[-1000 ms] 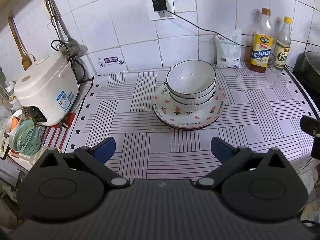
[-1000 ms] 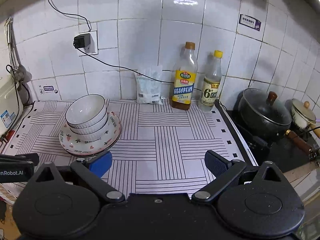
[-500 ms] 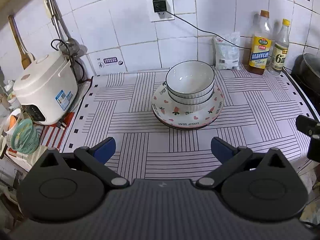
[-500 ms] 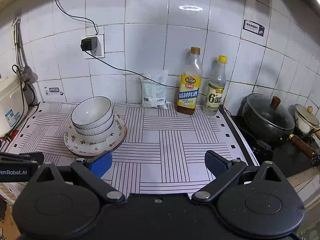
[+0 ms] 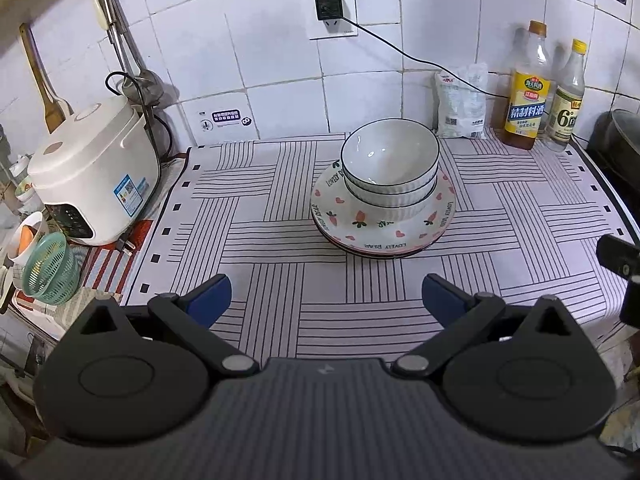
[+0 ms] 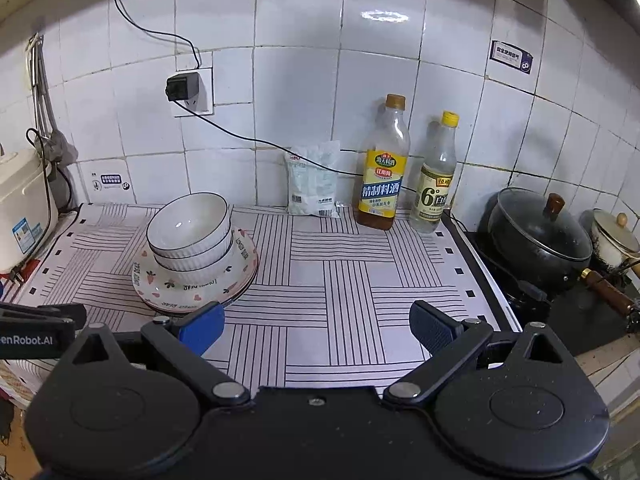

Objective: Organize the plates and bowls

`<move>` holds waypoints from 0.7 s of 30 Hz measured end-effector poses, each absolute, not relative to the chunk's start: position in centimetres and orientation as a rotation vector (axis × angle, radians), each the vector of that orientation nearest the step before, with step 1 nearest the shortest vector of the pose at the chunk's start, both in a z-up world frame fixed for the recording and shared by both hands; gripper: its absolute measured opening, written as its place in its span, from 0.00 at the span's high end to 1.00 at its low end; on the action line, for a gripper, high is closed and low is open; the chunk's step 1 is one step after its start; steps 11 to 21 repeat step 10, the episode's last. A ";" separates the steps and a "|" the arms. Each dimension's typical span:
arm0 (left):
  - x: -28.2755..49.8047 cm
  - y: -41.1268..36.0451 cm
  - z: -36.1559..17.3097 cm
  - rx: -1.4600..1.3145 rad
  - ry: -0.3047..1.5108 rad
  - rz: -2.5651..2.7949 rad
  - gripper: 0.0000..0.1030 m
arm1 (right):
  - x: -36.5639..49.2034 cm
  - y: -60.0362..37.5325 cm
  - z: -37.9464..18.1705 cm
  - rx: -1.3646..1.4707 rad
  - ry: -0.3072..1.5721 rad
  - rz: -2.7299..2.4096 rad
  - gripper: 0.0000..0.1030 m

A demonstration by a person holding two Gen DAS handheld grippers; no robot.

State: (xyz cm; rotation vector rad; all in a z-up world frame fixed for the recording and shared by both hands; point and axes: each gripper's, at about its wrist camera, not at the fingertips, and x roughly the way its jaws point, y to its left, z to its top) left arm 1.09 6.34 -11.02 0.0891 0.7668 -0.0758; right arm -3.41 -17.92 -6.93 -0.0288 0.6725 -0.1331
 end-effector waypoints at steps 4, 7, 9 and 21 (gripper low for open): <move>0.9 6.2 -11.0 0.105 0.759 -0.075 0.00 | -3.3 -17.8 -7.1 -0.027 0.678 -0.129 0.03; 0.9 6.2 -10.9 0.103 0.759 -0.079 0.00 | -3.3 -17.6 -7.2 -0.036 0.679 -0.124 0.02; 1.0 6.3 -10.9 0.099 0.764 -0.079 0.00 | -3.2 -17.5 -7.2 -0.034 0.681 -0.122 0.02; 0.9 6.3 -11.0 0.099 0.763 -0.084 0.00 | -3.2 -17.6 -7.3 -0.034 0.682 -0.122 0.02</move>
